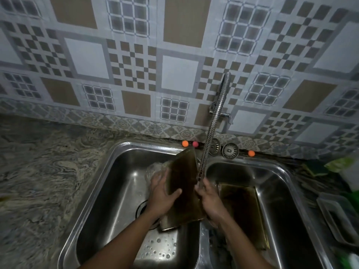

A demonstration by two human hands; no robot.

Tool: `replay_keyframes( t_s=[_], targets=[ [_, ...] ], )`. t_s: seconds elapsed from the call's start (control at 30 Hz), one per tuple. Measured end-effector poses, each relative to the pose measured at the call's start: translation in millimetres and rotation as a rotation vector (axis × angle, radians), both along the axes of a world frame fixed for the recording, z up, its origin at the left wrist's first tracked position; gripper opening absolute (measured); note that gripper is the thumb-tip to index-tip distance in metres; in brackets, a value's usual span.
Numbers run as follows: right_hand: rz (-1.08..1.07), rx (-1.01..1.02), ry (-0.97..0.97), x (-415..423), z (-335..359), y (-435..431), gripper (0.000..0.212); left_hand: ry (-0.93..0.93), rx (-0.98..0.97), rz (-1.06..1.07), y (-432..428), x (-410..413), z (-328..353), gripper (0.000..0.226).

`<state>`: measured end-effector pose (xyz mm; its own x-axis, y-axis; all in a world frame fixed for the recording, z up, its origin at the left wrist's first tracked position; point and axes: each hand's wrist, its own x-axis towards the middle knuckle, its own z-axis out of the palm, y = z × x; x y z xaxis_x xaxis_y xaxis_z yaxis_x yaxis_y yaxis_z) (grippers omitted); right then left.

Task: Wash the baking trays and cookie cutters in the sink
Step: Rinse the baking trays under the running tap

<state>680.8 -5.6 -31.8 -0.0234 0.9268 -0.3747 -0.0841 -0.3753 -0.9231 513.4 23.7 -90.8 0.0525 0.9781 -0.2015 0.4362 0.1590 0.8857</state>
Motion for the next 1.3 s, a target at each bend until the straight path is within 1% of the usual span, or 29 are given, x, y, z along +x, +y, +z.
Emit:
replay_keyframes(
  t_s=[0.03,0.07,0.13,0.17,0.23,0.3,0.4,0.47,0.5,0.57,0.63,0.7,0.73,0.77,0.8,0.87,0.93,0.97,1.0,1.03,1.1,1.17,1.23,1.3],
  targets=[
    [0.037,0.029,-0.093,-8,-3,0,0.036,-0.109,-0.010,-0.015,-1,2,7,0.075],
    [0.079,0.067,-0.196,-15,-6,1,0.039,-0.211,-0.035,-0.026,-1,5,12,0.065],
    [0.204,0.162,-0.376,-28,-12,1,0.052,-0.330,-0.067,-0.052,-2,9,25,0.053],
    [0.255,0.188,-0.390,-36,-11,1,0.052,-0.346,-0.063,-0.056,-1,9,30,0.051],
    [0.327,0.216,-0.309,-49,-16,2,0.047,-0.371,-0.031,-0.044,0,6,33,0.052],
    [0.334,0.232,-0.246,-55,-22,4,0.048,-0.382,0.000,0.015,2,-2,32,0.051],
    [0.238,0.240,-0.255,-49,-28,7,0.043,-0.353,0.031,0.105,4,-16,32,0.059],
    [0.150,0.215,-0.283,-40,-33,8,0.036,-0.381,0.018,0.128,5,-21,34,0.064],
    [0.115,0.213,-0.348,-34,-35,7,0.033,-0.405,0.012,0.139,6,-23,36,0.064],
    [0.051,0.267,-0.597,-17,-40,8,0.028,-0.480,-0.037,0.153,5,-21,38,0.064],
    [0.050,0.319,-0.812,3,-43,9,0.034,-0.581,-0.126,0.151,2,-15,36,0.063],
    [0.126,0.285,-1.070,16,-38,8,0.050,-0.697,-0.232,0.177,-4,-3,26,0.060],
    [0.206,0.245,-1.200,19,-34,6,0.054,-0.755,-0.283,0.194,-7,4,20,0.057],
    [0.312,0.219,-1.282,18,-27,3,0.055,-0.804,-0.331,0.206,-9,12,15,0.053],
    [0.427,0.222,-1.294,14,-19,-1,0.055,-0.842,-0.373,0.215,-12,20,12,0.050],
    [0.640,0.273,-1.245,2,-3,-15,0.055,-0.887,-0.433,0.240,-16,33,11,0.048],
    [0.753,0.343,-1.213,1,4,-27,0.054,-0.926,-0.473,0.267,-19,38,12,0.047],
    [0.758,0.340,-1.225,8,5,-29,0.055,-0.959,-0.488,0.274,-19,38,12,0.047],
    [0.737,0.295,-1.262,17,5,-27,0.058,-0.997,-0.508,0.281,-19,37,11,0.047],
    [0.699,0.210,-1.317,28,5,-20,0.063,-1.028,-0.526,0.287,-19,36,13,0.047],
    [0.608,0.015,-1.377,48,2,3,0.076,-1.031,-0.560,0.286,-21,34,14,0.047],
    [0.543,-0.094,-1.428,57,-6,33,0.080,-1.023,-0.585,0.245,-27,36,17,0.045],
    [0.566,-0.097,-1.499,49,-13,56,0.076,-1.033,-0.597,0.216,-30,39,19,0.044],
    [0.687,0.003,-1.439,29,-13,63,0.065,-1.048,-0.591,0.246,-29,37,20,0.043]
  ],
)
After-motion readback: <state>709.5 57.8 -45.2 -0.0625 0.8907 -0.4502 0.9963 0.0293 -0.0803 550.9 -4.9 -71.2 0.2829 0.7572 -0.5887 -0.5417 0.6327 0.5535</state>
